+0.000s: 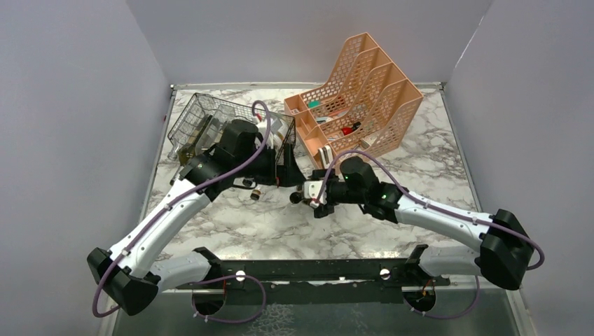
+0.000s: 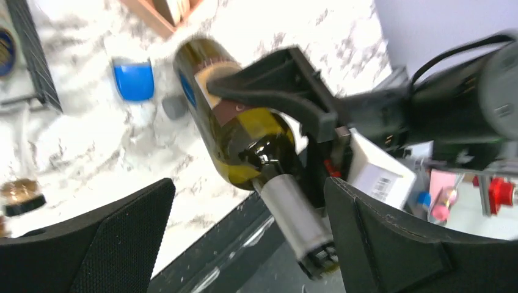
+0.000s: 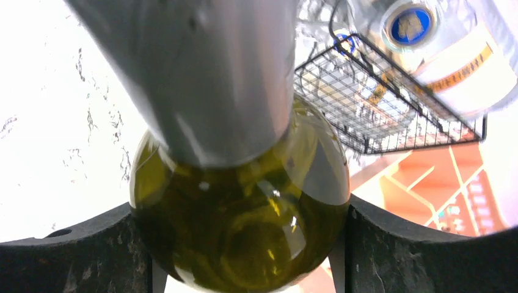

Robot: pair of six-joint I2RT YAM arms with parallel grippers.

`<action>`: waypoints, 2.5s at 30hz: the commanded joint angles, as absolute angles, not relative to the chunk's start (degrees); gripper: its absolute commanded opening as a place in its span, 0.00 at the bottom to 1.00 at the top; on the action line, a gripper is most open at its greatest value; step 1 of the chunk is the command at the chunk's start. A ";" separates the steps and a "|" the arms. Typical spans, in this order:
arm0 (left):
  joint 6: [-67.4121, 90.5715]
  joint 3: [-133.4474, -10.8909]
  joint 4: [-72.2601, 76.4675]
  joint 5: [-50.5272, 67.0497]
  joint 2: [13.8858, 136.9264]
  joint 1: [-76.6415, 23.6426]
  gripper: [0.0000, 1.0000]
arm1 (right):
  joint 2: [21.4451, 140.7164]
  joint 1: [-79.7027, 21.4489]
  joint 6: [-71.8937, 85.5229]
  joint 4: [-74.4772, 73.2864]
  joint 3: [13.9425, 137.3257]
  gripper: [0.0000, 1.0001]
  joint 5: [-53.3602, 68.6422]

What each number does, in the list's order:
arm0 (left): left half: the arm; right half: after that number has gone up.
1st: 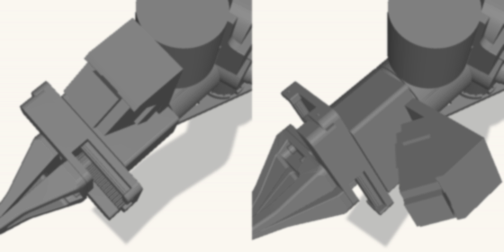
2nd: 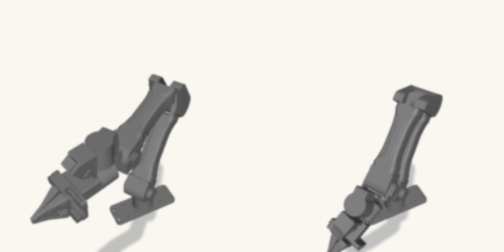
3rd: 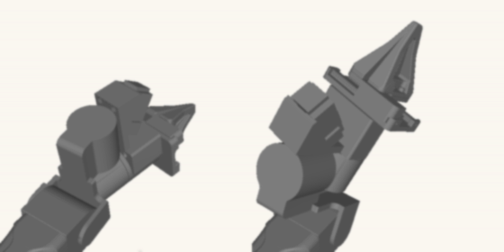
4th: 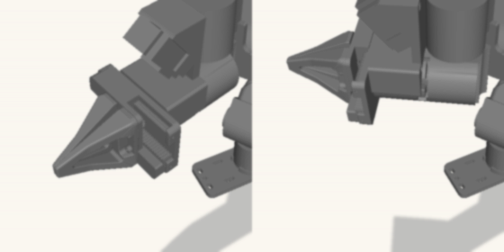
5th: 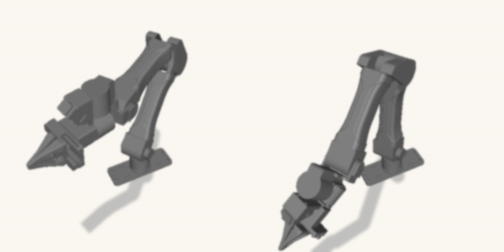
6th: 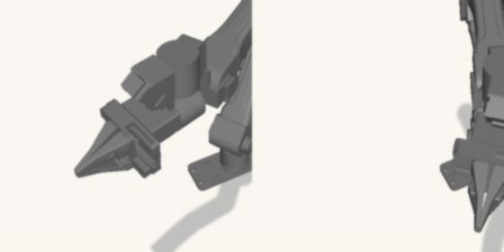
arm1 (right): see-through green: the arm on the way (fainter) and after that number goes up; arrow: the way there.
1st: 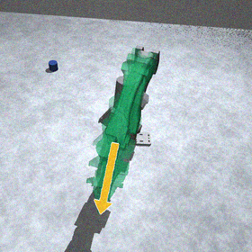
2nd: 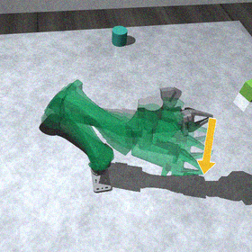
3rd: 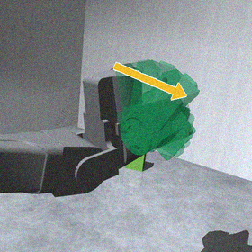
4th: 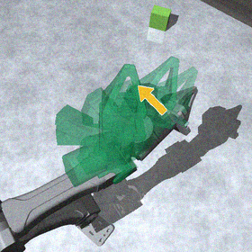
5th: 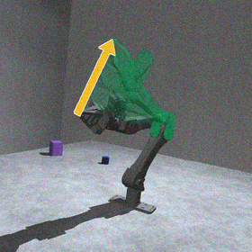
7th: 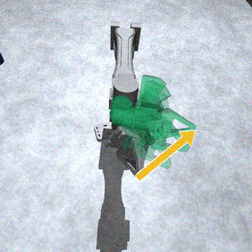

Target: Take the wine bottle off the wine rack

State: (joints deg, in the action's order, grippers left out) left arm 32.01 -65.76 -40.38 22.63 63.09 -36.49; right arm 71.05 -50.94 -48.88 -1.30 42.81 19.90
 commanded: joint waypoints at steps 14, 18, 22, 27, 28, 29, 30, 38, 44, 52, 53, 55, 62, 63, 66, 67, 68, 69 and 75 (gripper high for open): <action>25.40 -81.03 -42.01 -2.75 52.56 -37.00 0.99 | 54.97 -36.72 -12.88 2.70 38.17 0.54 9.14; 25.55 -79.86 -42.01 -1.02 52.97 -37.00 0.99 | 51.94 -33.64 -9.68 1.43 36.44 0.53 2.53; 24.69 -79.72 -42.12 0.42 53.77 -37.00 0.99 | 48.79 -29.94 -7.22 1.30 34.20 0.51 -2.13; 24.01 -79.68 -42.32 0.59 53.44 -37.00 0.99 | 45.13 -22.70 -4.55 4.30 30.53 0.50 -4.12; 23.81 -79.59 -42.32 0.59 53.25 -37.00 0.99 | 44.87 -21.09 -4.32 5.07 30.03 0.50 -4.02; 23.63 -79.33 -42.45 0.58 53.16 -37.00 0.99 | 45.05 -19.40 -4.15 6.02 29.59 0.49 -3.67; 23.44 -79.26 -42.57 0.58 53.04 -37.00 0.99 | 45.52 -17.83 -3.99 6.96 29.34 0.49 -3.01; 22.65 -78.41 -44.51 0.16 51.77 -37.00 0.99 | 53.30 -3.47 -2.20 17.22 29.52 0.47 3.33; 21.79 -76.23 -44.91 0.04 51.74 -37.00 0.99 | 60.09 4.05 0.49 26.52 29.44 0.47 6.11; 19.81 -76.54 -44.95 -1.15 53.42 -37.00 0.99 | 69.58 5.45 0.72 35.57 31.33 0.49 7.76; 19.64 -76.57 -44.88 -1.34 53.56 -37.00 0.99 | 70.20 5.45 0.63 36.23 31.37 0.49 7.53; 19.59 -76.72 -44.85 -1.48 53.75 -37.00 0.99 | 70.91 5.50 0.42 37.66 31.01 0.50 6.66; 19.58 -75.95 -44.41 -1.54 54.11 -37.00 0.99 | 71.97 5.54 0.06 38.19 29.79 0.57 6.61; 19.60 -75.94 -44.39 -1.37 54.14 -37.00 0.99 | 72.02 5.54 0.06 38.13 29.65 0.59 6.55; 19.76 -76.04 -44.35 -1.01 54.25 -37.00 0.99 | 72.30 5.54 0.08 37.31 29.68 0.70 6.12; 19.89 -76.07 -44.25 -0.95 54.24 -37.00 0.99 | 72.32 5.54 0.10 36.93 29.78 0.72 6.10; 20.01 -75.99 -44.20 -0.85 54.23 -36.96 0.99 | 72.33 5.54 0.14 36.70 29.75 0.74 6.22; 20.10 -75.98 -44.17 -0.88 54.14 -37.00 0.99 | 72.26 5.56 0.16 36.56 29.86 0.77 6.36; 20.61 -75.51 -43.97 -0.64 53.71 -37.00 0.99 | 70.91 5.54 0.21 33.08 31.27 1.00 7.00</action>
